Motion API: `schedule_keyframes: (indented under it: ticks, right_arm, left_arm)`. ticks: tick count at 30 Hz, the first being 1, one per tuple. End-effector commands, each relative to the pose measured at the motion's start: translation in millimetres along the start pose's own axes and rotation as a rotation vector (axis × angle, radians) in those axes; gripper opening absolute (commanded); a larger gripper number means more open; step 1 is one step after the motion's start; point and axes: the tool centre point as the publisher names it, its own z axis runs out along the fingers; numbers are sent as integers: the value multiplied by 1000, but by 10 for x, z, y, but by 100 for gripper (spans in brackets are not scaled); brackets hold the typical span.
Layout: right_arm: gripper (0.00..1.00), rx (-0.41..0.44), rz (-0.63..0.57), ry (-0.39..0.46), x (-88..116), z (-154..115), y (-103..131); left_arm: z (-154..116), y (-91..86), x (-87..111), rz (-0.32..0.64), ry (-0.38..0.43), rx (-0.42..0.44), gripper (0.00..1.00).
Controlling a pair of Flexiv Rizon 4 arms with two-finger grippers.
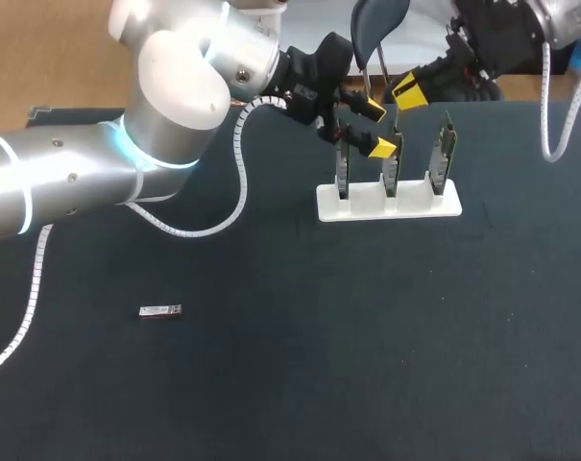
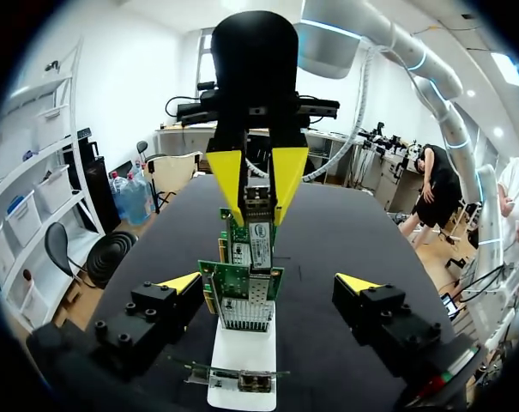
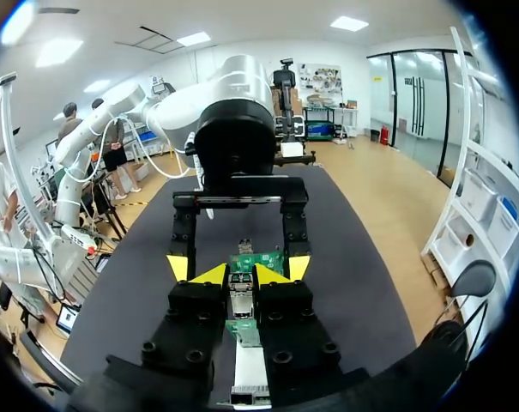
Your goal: Pick up the optical module with the left hand, and insert it into the network port with the right hand.
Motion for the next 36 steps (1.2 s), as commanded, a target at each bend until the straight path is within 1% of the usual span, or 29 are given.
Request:
schedule_keyframes:
  ticks: [1, 10, 17, 31, 32, 33, 36]
  right_arm:
    - [0, -5, 4, 5, 8, 5, -36]
    - [0, -1, 9, 8, 20, 26, -30]
    - [0, 9, 6, 33, 31, 59, -33]
    - [0, 13, 18, 55, 74, 96, -28]
    - [38, 13, 18, 55, 75, 96, -27]
    - [100, 13, 18, 53, 75, 95, -24]
    - [100, 14, 16, 47, 66, 88, -17]
  left_arm:
    - [8, 20, -10, -1, 5, 3, 100]
    - [8, 20, -10, -1, 5, 3, 100]
    - [8, 20, -10, -1, 5, 3, 100]
    - [8, 20, -10, -1, 5, 3, 100]
    - [8, 20, -10, -1, 5, 3, 100]
    - [8, 20, -10, -1, 5, 3, 100]
    - [8, 20, -10, -1, 5, 3, 100]
